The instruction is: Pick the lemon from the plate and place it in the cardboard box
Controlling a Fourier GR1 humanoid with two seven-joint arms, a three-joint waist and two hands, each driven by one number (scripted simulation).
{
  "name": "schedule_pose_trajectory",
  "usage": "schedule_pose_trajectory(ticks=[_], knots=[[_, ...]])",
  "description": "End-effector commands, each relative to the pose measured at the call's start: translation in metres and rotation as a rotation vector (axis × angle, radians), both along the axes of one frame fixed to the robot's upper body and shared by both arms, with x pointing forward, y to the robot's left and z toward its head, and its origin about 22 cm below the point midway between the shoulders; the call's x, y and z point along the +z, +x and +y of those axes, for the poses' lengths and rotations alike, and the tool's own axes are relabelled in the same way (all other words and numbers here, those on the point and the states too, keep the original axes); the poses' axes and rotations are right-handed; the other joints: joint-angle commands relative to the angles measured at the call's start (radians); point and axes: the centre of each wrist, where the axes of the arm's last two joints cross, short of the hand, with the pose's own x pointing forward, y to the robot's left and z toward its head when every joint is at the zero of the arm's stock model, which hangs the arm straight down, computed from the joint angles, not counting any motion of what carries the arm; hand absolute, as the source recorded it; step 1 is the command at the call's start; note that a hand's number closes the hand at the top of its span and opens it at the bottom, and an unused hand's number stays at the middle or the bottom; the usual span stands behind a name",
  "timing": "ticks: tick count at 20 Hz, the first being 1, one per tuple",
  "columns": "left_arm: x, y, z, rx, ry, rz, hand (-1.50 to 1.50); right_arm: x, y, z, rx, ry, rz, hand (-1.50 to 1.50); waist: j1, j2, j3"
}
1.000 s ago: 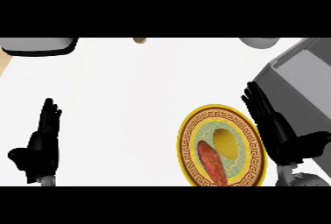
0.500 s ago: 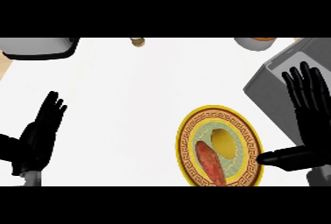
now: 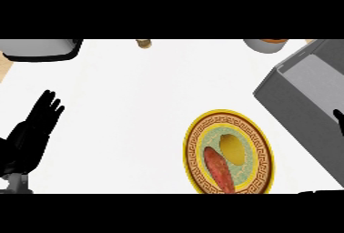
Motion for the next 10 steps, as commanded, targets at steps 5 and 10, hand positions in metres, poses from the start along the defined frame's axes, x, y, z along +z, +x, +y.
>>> schedule_pose_trajectory(ticks=[5, 10], knots=[[0.001, 0.000, 0.010, -0.006, 0.001, 0.016, 0.00, 0.043, -0.024, -0.015, -0.222, -0.587, 0.004, -1.50, 0.000, -0.004, -0.006], [0.008, -0.005, -0.005, -0.025, -0.002, 0.008, 0.00, 0.046, -0.044, 0.019, -0.286, -0.781, 0.122, -1.50, 0.020, -0.003, -0.004]])
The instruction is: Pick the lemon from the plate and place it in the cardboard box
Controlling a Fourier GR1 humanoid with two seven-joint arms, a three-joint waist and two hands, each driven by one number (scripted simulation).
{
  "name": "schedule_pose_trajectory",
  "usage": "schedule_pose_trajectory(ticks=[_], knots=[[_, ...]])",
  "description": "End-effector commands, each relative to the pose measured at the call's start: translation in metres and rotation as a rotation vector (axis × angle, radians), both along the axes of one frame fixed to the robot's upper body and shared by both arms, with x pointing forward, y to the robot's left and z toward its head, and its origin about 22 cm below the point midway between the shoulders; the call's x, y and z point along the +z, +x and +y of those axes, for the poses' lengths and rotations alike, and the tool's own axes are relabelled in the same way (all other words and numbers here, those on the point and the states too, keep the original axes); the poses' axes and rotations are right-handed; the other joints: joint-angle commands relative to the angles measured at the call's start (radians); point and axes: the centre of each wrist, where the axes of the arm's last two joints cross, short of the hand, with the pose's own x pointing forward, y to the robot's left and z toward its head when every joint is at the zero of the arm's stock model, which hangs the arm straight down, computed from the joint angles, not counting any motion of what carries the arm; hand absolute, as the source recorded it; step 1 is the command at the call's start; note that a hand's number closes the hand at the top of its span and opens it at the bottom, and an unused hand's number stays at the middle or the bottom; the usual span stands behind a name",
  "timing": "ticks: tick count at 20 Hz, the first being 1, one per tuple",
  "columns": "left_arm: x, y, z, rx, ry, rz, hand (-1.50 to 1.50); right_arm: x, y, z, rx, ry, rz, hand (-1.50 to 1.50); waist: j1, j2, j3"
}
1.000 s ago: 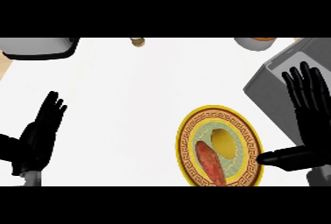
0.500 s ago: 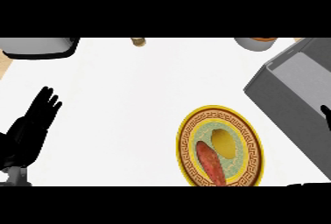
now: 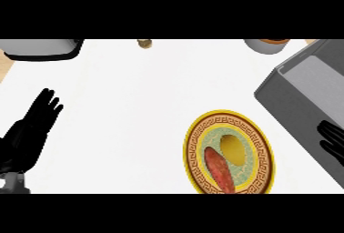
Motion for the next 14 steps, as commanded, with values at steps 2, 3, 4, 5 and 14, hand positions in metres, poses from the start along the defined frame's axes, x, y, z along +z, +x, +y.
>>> schedule_pose_trajectory(ticks=[2, 3, 4, 5, 14], knots=[[-0.015, 0.002, 0.010, 0.002, 0.006, 0.008, 0.00, 0.008, -0.016, 0.040, -0.092, -0.197, 0.079, -1.50, 0.010, 0.005, -0.001], [0.008, -0.009, 0.013, -0.029, -0.003, -0.004, 0.00, 0.012, -0.013, 0.037, -0.121, -0.226, 0.110, -1.50, 0.025, 0.002, 0.001], [0.001, -0.007, 0.021, -0.016, 0.012, 0.008, 0.00, 0.013, -0.026, 0.063, -0.112, -0.201, 0.116, -1.50, 0.019, 0.002, 0.001], [-0.010, -0.002, 0.001, -0.035, -0.004, 0.016, 0.00, 0.010, -0.022, 0.062, -0.121, -0.242, 0.143, -1.50, 0.017, 0.004, 0.001], [-0.007, -0.010, 0.010, -0.040, 0.001, -0.001, 0.00, 0.013, -0.015, 0.084, -0.153, -0.310, 0.298, -1.50, 0.020, 0.004, 0.002]])
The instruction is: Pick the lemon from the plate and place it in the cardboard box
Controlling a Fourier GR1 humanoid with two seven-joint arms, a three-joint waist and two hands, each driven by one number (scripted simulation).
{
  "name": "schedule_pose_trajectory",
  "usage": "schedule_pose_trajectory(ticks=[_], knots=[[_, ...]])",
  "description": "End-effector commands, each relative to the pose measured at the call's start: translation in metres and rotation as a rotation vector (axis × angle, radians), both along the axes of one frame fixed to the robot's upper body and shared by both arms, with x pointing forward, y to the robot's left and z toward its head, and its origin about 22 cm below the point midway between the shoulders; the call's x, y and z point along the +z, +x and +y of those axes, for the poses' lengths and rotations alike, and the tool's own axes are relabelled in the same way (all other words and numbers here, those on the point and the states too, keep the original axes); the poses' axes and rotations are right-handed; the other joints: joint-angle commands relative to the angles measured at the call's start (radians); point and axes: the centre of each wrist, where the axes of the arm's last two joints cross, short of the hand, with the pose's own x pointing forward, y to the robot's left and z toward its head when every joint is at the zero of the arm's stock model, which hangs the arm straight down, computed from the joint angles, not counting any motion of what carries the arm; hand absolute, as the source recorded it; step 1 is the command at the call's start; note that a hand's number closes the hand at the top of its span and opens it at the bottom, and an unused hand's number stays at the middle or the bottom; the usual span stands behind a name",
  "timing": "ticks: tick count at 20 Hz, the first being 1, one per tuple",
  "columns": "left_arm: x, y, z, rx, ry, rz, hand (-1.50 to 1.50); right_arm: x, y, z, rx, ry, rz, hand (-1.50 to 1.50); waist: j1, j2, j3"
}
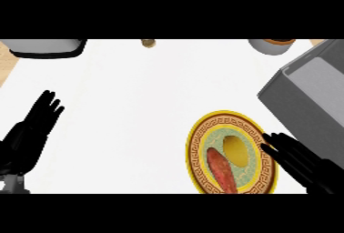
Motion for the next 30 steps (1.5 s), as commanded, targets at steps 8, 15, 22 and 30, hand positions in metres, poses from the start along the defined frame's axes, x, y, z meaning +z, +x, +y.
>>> schedule_pose_trajectory(ticks=[8, 15, 22, 30], knots=[[0.004, 0.009, -0.019, -0.017, 0.006, -0.010, 0.00, -0.020, 0.027, 0.023, -0.021, -0.086, 0.058, -1.50, 0.000, 0.000, 0.001], [0.015, 0.004, 0.002, -0.024, 0.001, 0.009, 0.00, -0.018, 0.024, 0.008, 0.007, -0.026, 0.002, -1.50, -0.002, 0.000, 0.001], [-0.020, 0.021, -0.008, 0.009, 0.020, -0.011, 0.00, -0.043, 0.013, 0.042, 0.022, -0.090, -0.023, -1.50, -0.006, 0.001, 0.000], [-0.007, 0.003, -0.002, 0.001, -0.019, 0.011, 0.00, -0.030, 0.022, 0.048, -0.014, -0.128, -0.011, -1.50, -0.001, 0.000, 0.000]])
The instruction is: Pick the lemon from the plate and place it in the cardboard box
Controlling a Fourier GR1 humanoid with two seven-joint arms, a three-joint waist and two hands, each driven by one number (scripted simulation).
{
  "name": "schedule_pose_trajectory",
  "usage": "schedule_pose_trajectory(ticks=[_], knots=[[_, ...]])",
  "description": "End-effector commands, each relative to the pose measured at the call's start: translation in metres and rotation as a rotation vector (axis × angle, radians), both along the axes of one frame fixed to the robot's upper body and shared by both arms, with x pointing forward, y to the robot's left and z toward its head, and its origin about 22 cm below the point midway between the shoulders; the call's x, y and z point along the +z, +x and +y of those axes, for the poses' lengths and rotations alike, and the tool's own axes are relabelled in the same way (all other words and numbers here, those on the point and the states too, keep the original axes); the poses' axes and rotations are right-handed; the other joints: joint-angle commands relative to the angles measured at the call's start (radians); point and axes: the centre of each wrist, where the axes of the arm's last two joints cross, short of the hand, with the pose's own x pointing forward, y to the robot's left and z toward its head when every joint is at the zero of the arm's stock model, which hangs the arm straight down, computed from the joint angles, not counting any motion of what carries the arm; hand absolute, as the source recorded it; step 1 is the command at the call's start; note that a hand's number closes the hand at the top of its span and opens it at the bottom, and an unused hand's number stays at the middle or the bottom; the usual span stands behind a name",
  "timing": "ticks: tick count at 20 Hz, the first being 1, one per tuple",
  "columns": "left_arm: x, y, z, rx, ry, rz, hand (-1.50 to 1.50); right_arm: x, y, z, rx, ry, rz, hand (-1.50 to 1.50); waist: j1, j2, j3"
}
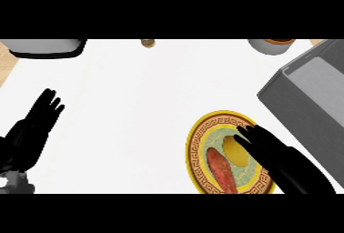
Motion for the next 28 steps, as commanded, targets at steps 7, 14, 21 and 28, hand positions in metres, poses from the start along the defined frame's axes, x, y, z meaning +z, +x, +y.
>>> schedule_pose_trajectory(ticks=[7, 14, 21, 28], knots=[[-0.001, 0.008, -0.001, -0.003, 0.009, -0.001, 0.00, -0.014, 0.001, 0.026, -0.048, -0.038, 0.005, -1.50, -0.001, 0.000, 0.000], [0.001, 0.018, -0.004, -0.003, 0.005, -0.007, 0.00, -0.034, 0.027, 0.026, -0.064, -0.088, 0.019, -1.50, 0.001, 0.001, 0.000], [0.014, 0.010, 0.010, 0.001, -0.005, 0.003, 0.00, -0.029, 0.039, 0.019, -0.056, -0.113, 0.054, -1.50, 0.001, 0.001, 0.000], [0.000, -0.004, 0.014, 0.005, 0.004, -0.003, 0.00, -0.070, 0.040, 0.034, -0.057, -0.132, 0.074, -1.50, 0.004, 0.001, 0.000]])
